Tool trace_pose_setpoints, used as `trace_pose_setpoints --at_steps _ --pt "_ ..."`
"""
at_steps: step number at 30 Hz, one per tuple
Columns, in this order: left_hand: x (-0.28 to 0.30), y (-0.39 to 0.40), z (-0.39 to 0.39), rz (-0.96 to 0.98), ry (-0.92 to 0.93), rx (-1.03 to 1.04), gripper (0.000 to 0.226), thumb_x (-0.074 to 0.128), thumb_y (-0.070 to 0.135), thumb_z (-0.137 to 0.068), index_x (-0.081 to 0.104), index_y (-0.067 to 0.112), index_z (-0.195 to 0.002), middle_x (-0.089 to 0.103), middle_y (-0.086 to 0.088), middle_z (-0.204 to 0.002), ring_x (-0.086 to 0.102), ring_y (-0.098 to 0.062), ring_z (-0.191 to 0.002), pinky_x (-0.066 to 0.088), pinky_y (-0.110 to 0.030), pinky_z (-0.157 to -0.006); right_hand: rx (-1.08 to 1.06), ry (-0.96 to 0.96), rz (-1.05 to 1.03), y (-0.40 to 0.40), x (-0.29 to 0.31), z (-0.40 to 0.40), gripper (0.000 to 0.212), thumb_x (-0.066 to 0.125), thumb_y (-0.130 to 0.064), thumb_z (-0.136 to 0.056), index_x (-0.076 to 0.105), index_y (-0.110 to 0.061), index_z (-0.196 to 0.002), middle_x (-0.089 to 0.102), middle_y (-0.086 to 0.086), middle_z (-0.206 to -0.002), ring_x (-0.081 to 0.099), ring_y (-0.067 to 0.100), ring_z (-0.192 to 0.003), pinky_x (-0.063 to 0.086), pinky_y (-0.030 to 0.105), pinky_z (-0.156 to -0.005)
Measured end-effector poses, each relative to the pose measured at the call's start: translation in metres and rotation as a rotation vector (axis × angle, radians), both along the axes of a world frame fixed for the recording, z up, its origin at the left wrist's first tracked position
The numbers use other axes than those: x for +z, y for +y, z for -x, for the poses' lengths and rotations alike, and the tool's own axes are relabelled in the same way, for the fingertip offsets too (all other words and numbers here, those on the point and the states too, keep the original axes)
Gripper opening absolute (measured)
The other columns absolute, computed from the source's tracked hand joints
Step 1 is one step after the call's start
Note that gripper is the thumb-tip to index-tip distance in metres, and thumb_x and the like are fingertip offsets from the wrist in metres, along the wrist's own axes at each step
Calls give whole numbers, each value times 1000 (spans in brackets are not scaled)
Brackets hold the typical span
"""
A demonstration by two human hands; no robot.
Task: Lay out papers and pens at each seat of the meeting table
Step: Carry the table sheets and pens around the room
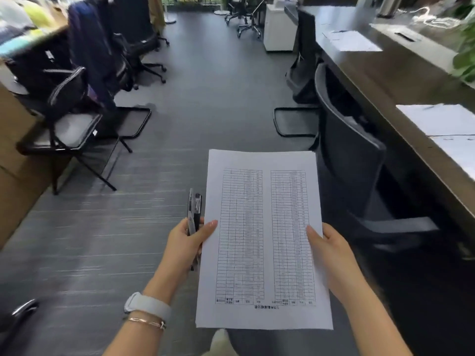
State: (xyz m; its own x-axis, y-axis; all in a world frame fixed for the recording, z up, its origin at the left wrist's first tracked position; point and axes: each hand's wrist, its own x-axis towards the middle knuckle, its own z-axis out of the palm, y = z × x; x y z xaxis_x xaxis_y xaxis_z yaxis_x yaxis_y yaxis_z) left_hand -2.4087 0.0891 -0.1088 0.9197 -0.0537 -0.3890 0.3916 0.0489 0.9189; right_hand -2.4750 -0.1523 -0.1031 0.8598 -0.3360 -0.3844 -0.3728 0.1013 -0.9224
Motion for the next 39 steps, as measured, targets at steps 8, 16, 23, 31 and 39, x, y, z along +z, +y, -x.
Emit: trace_pose_setpoints --at_steps 8,16,23,31,39 --pt "-15 46 -139 2 34 116 32 69 24 -82 61 -2 -100 63 -10 -67 48 -7 -38 42 -21 -40 87 -4 -31 37 0 -167 17 54 -24 -93 65 -19 -106 76 -3 -95 73 12 -83 55 24 -67" --pt "-31 18 -367 -6 26 164 23 68 28 -83 63 6 -88 52 -3 -53 44 -12 -41 37 -28 -49 112 -38 -30 7 -23 -405 17 52 -25 -94 65 -21 -104 76 -6 -95 72 8 -83 52 23 -68" --pt "6 -22 -581 -58 -23 157 17 67 22 -84 64 6 -84 59 -2 -55 45 -12 -43 40 -24 -45 139 -40 -52 -33 6 -618 18 52 -25 -94 64 -19 -106 76 -4 -96 72 12 -85 53 26 -68" --pt "9 -59 -799 -36 -37 153 13 64 16 -87 62 4 -88 54 8 -39 45 -5 -36 39 -16 -37 129 -35 -82 -66 10 -833 19 51 -22 -95 65 -17 -106 76 -2 -97 72 15 -89 54 30 -75" --pt "0 -97 -1069 -25 -85 70 29 67 22 -84 62 -3 -97 46 6 -41 39 -13 -45 38 -22 -44 61 -59 -79 -103 14 -1077 18 52 -21 -94 65 -14 -105 76 2 -95 73 18 -86 54 34 -75"
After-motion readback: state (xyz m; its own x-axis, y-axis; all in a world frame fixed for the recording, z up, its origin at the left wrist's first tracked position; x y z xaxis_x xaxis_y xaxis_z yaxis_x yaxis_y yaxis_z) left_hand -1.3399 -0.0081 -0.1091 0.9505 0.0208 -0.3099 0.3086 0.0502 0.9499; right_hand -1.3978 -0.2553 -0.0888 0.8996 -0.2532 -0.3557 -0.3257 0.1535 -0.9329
